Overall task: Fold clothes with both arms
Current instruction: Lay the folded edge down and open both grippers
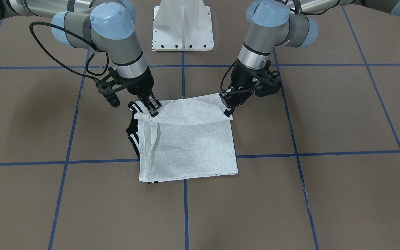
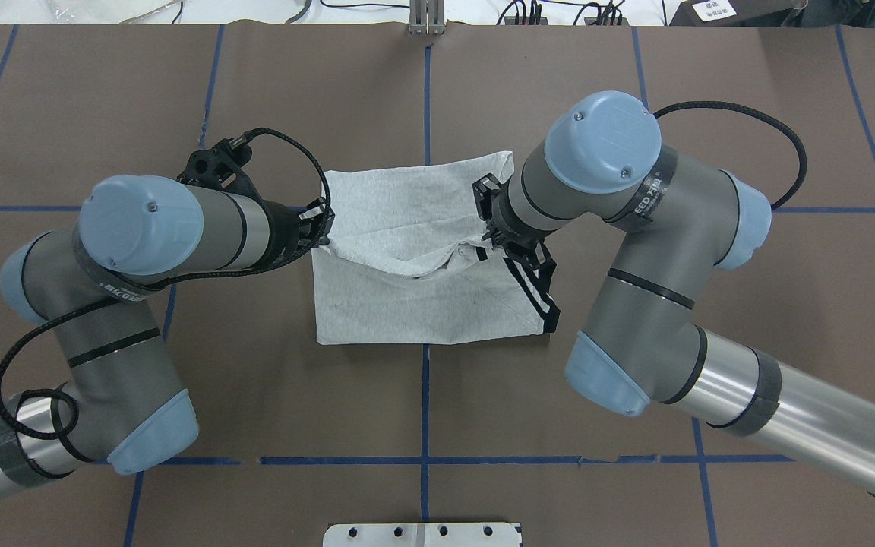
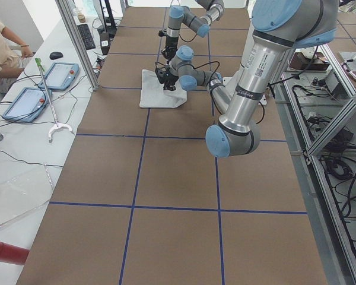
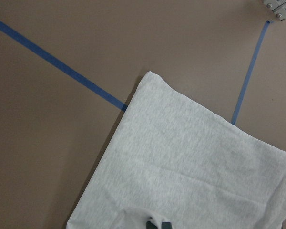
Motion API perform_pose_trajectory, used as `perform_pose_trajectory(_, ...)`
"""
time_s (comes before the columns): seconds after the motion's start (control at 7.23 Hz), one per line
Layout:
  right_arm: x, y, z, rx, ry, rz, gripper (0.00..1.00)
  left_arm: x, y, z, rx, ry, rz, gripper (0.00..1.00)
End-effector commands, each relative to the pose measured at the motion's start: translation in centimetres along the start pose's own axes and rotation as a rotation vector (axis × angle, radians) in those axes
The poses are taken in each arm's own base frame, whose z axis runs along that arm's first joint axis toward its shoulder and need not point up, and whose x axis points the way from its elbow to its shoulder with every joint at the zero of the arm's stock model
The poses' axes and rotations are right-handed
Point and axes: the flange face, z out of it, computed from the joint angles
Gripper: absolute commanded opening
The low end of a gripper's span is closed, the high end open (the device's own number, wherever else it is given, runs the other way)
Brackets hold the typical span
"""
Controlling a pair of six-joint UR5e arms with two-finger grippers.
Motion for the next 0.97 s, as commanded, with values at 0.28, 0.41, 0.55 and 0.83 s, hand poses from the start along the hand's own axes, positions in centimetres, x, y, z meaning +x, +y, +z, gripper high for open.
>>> perform_pose_trajectory(0.28,-3.9,-1.8,2.9,0.003,-0.015,-0.002,0.0,0.0,-3.6,4.3,0.041,0.005,0.035,0.0)
perform_pose_trajectory(0.41,-4.5,-3.1,2.5,-0.01,-0.006,-0.013,0.0,0.0,-3.8,4.5,0.043,0.0,0.04,0.0)
perform_pose_trajectory(0.55,-4.5,-3.9,3.8,-0.007,0.009,-0.051,0.53,-0.5,-4.4,5.1,0.054,-0.014,0.07,0.43)
perform_pose_trajectory(0.83,-5.7,-5.8,6.4,-0.009,-0.027,-0.173,1.0,-2.1,-6.2,7.4,0.072,-0.007,0.098,1.0)
